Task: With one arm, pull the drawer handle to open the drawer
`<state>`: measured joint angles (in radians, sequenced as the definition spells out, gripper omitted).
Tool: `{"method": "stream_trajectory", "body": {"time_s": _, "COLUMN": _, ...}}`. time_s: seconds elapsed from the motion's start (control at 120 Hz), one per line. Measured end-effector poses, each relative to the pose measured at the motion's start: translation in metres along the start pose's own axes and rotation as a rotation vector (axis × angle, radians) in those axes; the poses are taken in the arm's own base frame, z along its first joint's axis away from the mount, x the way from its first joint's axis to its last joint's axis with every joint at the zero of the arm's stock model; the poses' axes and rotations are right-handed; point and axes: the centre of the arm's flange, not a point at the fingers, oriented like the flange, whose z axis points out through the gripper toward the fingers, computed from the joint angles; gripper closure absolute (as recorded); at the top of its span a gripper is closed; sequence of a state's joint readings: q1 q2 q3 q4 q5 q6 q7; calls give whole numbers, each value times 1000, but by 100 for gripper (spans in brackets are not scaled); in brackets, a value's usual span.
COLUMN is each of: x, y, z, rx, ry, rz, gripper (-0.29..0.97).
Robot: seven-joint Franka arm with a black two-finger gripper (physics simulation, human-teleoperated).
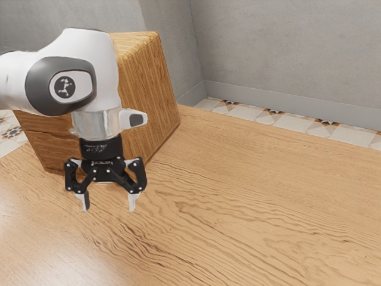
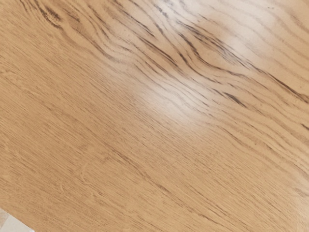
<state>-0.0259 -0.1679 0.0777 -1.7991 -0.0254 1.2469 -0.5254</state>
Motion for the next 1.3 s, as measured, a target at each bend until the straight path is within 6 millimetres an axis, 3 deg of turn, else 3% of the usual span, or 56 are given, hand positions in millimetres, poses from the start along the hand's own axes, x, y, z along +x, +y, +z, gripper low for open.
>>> {"method": "stream_trajectory", "body": {"time_s": 0.175, "x": 21, "y": 6, "z": -28, "rx": -171, "ry": 187, "rz": -251, "gripper": 0}}
{"method": "stream_trajectory", "body": {"time_s": 0.342, "x": 46, "y": -70, "z": -101, "rx": -341, "ry": 345, "rz": -573, "gripper": 0}}
{"method": "stream_trajectory", "body": {"time_s": 0.442, "x": 51, "y": -109, "z": -120, "rx": -404, "ry": 396, "rz": -732, "gripper": 0}}
{"method": "stream_trajectory", "body": {"time_s": 0.5, "x": 58, "y": -137, "z": -120, "rx": -440, "ry": 409, "rz": -827, "gripper": 0}}
{"method": "stream_trajectory", "body": {"time_s": 0.592, "x": 68, "y": -199, "z": -117, "rx": -501, "ry": 429, "rz": -1006, "gripper": 0}}
{"method": "stream_trajectory", "body": {"time_s": 0.642, "x": 71, "y": -215, "z": -117, "rx": -529, "ry": 445, "rz": -1065, "gripper": 0}}
{"method": "stream_trajectory", "body": {"time_s": 0.867, "x": 96, "y": -223, "z": -117, "rx": -601, "ry": 487, "rz": -1191, "gripper": 0}}
{"method": "stream_trajectory", "body": {"time_s": 1.1, "x": 121, "y": -257, "z": -107, "rx": -633, "ry": 499, "rz": -1333, "gripper": 0}}
{"method": "stream_trajectory", "body": {"time_s": 1.3, "x": 139, "y": -264, "z": -99, "rx": -635, "ry": 494, "rz": -1392, "gripper": 0}}
